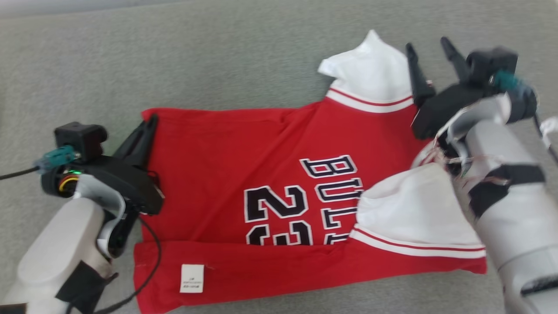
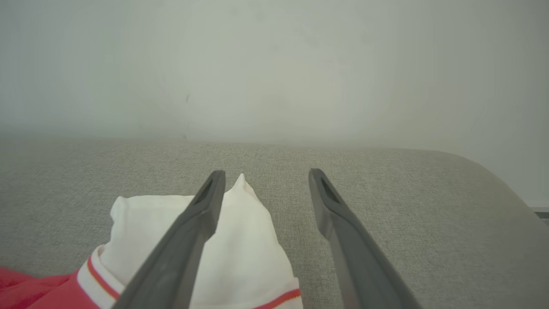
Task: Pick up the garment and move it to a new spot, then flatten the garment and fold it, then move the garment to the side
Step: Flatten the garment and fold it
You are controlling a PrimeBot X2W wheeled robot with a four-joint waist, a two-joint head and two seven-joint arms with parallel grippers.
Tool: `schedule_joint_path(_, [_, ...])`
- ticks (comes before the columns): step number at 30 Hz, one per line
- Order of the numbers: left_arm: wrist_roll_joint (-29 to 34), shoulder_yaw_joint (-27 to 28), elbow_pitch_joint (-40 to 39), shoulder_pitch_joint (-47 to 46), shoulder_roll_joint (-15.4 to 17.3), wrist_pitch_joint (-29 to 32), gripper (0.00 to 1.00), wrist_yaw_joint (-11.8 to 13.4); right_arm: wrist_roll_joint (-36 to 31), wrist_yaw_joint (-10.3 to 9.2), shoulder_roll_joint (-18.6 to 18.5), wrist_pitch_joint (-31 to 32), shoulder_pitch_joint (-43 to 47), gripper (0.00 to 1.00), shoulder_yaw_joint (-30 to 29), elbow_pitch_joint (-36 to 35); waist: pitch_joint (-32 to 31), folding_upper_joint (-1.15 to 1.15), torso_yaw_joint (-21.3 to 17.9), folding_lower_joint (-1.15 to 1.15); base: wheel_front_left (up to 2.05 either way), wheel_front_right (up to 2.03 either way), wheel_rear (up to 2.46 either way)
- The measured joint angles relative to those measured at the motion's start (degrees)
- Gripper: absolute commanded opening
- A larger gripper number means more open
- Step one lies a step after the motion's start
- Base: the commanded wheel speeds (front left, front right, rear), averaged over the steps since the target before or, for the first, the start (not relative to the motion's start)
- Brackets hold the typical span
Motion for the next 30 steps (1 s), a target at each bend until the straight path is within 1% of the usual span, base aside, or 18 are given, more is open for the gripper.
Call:
schedule_joint_path(1, [0.0, 0.0, 0.0, 0.0, 0.0, 0.0, 0.0, 0.0, 0.0, 0.0, 0.0, 0.0, 0.0, 1.0, 0.0, 0.0, 0.0, 0.0, 0.0, 0.0, 0.0, 0.0, 0.0])
schedule_joint_path(6, [1.21, -0.99, -3.6, -0.52, -1.11, -1.22, 0.0, 1.14, 0.93, 0.0, -1.72, 5.44, -7.15, 1.0, 1.74, 6.59, 1.8, 0.0, 2.4, 0.0, 0.0, 0.0, 0.0])
schedule_joint_path(10, [1.98, -1.77, -6.26, -0.7, -2.12, -1.76, 0.0, 1.87, 1.25, 0.0, -3.45, 8.59, -11.24, 1.0, 3.35, 10.28, 3.68, 0.0, 4.28, 0.01, 0.0, 0.0, 0.0])
schedule_joint_path(15, [2.63, -2.42, -8.32, -1.07, -2.76, -2.23, 0.0, 2.34, 1.14, 0.0, -4.55, 12.01, -14.82, 1.0, 4.93, 14.1, 6.13, 0.0, 6.55, 0.01, 0.0, 0.0, 0.0])
schedule_joint_path(18, [3.04, -2.67, -9.1, -1.12, -3.14, -2.64, 0.0, 2.76, 0.9, 0.0, -4.59, 13.7, -16.19, 1.0, 5.56, 15.8, 7.37, 0.0, 7.75, 0.01, 0.0, 0.0, 0.0])
schedule_joint_path(19, [3.1, -2.71, -9.23, -1.13, -3.24, -2.66, 0.0, 2.75, 0.89, 0.0, -4.58, 14.28, -16.58, 0.82, 5.86, 16.18, 7.72, 0.0, 8.11, 0.01, 0.0, 0.0, 0.0])
schedule_joint_path(20, [3.12, -2.75, -9.31, -1.2, -3.35, -2.67, 0.0, 2.75, 0.89, 0.0, -4.55, 14.99, -16.95, 0.44, 5.92, 16.51, 8.05, 0.0, 8.43, 0.01, 0.0, 0.0, 0.0])
schedule_joint_path(21, [3.12, -2.76, -9.36, -1.4, -3.42, -2.72, 0.0, 2.74, 0.9, 0.0, -4.52, 15.49, -17.36, 0.17, 6.02, 16.78, 8.34, 0.0, 8.71, 0.01, 0.0, 0.0, 0.0])
schedule_joint_path(22, [3.12, -2.74, -9.39, -1.68, -3.43, -2.74, 0.0, 2.74, 0.9, 0.0, -4.45, 15.68, -17.91, 0.0, 6.13, 16.92, 8.61, 0.0, 8.94, 0.01, 0.0, 0.0, 0.0])
schedule_joint_path(27, [3.09, -2.61, -9.25, -1.93, -3.52, -3.31, 0.0, 2.76, 0.13, 0.0, -4.77, 12.43, -19.28, 0.0, 6.46, 17.4, 8.9, 0.01, 9.36, 0.01, 0.0, 0.0, 0.0])
schedule_joint_path(30, [2.79, -1.82, -8.53, -2.23, -3.43, -4.0, 0.0, 2.77, -0.69, 0.0, -5.8, 8.54, -20.43, 0.0, 6.13, 17.42, 8.08, 0.0, 9.15, 0.0, 0.0, 0.0, 0.0])
